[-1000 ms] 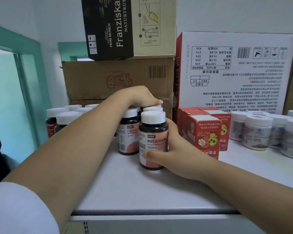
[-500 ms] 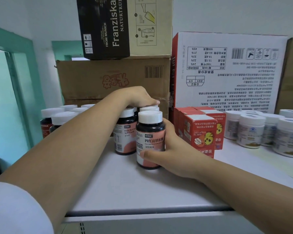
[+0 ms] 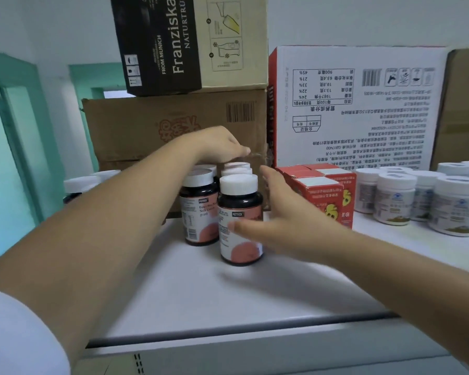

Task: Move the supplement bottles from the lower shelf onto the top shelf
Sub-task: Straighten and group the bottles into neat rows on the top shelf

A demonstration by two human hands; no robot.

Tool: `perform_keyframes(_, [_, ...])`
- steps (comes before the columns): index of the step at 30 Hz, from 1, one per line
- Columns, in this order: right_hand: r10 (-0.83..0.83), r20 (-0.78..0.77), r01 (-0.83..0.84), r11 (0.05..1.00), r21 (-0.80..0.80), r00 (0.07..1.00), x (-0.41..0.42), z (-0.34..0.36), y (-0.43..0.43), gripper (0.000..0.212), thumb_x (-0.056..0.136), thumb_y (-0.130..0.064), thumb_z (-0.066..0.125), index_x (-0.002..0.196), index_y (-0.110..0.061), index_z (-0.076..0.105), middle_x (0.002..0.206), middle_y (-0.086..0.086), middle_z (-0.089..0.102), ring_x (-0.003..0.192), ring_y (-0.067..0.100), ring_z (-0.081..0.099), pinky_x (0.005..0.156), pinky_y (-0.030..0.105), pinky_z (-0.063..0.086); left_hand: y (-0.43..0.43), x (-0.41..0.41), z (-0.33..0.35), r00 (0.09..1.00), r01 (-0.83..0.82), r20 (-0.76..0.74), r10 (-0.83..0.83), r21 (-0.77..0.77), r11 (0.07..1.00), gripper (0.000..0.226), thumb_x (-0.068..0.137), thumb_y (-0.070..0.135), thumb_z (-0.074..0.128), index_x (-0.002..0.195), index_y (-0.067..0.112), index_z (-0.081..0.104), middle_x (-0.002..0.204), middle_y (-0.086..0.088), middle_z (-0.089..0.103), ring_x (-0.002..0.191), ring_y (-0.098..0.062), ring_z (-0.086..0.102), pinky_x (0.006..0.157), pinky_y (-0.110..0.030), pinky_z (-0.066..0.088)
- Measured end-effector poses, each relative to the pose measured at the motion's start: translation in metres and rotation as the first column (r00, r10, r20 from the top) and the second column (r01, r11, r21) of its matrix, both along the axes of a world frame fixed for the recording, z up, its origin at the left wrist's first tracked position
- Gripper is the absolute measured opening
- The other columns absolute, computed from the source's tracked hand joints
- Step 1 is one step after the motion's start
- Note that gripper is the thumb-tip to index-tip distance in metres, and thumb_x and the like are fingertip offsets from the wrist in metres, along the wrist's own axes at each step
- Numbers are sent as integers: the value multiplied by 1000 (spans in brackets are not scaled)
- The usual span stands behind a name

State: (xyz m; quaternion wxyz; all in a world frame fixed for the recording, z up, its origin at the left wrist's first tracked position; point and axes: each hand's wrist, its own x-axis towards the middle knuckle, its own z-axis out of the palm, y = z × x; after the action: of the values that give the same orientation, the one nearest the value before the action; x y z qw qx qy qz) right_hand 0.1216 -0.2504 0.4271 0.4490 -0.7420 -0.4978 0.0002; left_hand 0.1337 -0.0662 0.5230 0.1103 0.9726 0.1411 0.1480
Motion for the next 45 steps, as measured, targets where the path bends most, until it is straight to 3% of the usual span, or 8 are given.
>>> perform_keyframes(2, [2, 33, -1, 999, -54, 999, -1, 17, -15, 45, 83, -25, 73, 107, -43, 39, 93, -31, 43, 83, -20, 52, 69, 0, 42, -9, -4, 11, 999, -10, 37, 9, 33, 999, 46, 97, 54, 51, 128, 24, 67, 136, 2, 61, 123, -22, 55, 106, -40, 42])
perform_keyframes(6, [-2, 151, 19, 994, -111, 988, 14, 37, -53, 71, 70, -46, 74, 134, -28, 48, 124, -15, 60, 113, 4, 58, 101, 33, 48, -43, -9, 27, 998, -48, 38, 45, 101, 994, 48, 98, 54, 49, 127, 20, 66, 129, 1, 64, 114, -19, 55, 98, -36, 38])
perform_keyframes(12, [109, -2, -107, 984, 139, 994, 62, 41, -119, 40, 78, -13, 75, 116, -18, 64, 107, -3, 72, 99, 5, 68, 90, 23, 54, -113, 7, 25, 994, -41, 106, 29, 110, 993, 36, 102, 43, 48, 132, 28, 60, 124, 12, 56, 105, -16, 51, 87, -30, 34])
perform_keyframes(17, [-124, 27, 123, 992, 39, 992, 115, 23, -124, 92, 62, -41, 84, 141, -21, 41, 133, -7, 53, 118, 5, 52, 104, 31, 43, -141, 30, -1, 994, -106, -4, 106, 32, 994, 23, 103, 40, 44, 109, 22, 58, 98, 3, 55, 87, -16, 53, 74, -28, 38])
perform_keyframes(22, [-33, -138, 31, 999, -12, 990, 131, -4, -106, 87, 64, -27, 89, 124, -30, 26, 97, -26, 47, 76, -15, 53, 59, 2, 42, -142, 57, -30, 977, -200, 25, 210, -216, 956, 34, 105, 34, 41, 78, 15, 50, 74, 3, 47, 61, -7, 42, 53, -20, 35])
perform_keyframes(28, [133, -215, -127, 991, 43, 967, 133, -23, -95, 110, 67, -24, 87, 146, -23, 11, 120, -19, 56, 97, -16, 60, 86, 12, 49, -132, 38, -35, 969, -161, 80, 233, -509, 845, 40, 100, 52, 42, 107, 17, 58, 85, -2, 70, 82, -18, 67, 99, -43, 49])
perform_keyframes(36, [135, -241, -130, 991, 35, 961, 132, -26, -96, 104, 73, -22, 83, 148, -18, 11, 117, -19, 56, 85, -24, 57, 66, -2, 42, -137, 32, -47, 976, -118, 79, 205, -598, 793, 37, 99, 48, 46, 93, 15, 62, 54, 3, 67, 45, -9, 65, 62, -27, 47])
perform_keyframes(45, [112, -237, -105, 994, 44, 965, 137, -28, -95, 108, 69, -27, 84, 148, -20, 11, 115, -21, 58, 89, -21, 59, 67, -1, 43, -132, 37, -50, 968, -86, 142, 206, -583, 808, 37, 99, 50, 41, 97, 18, 60, 82, -4, 73, 79, -21, 70, 96, -41, 50])
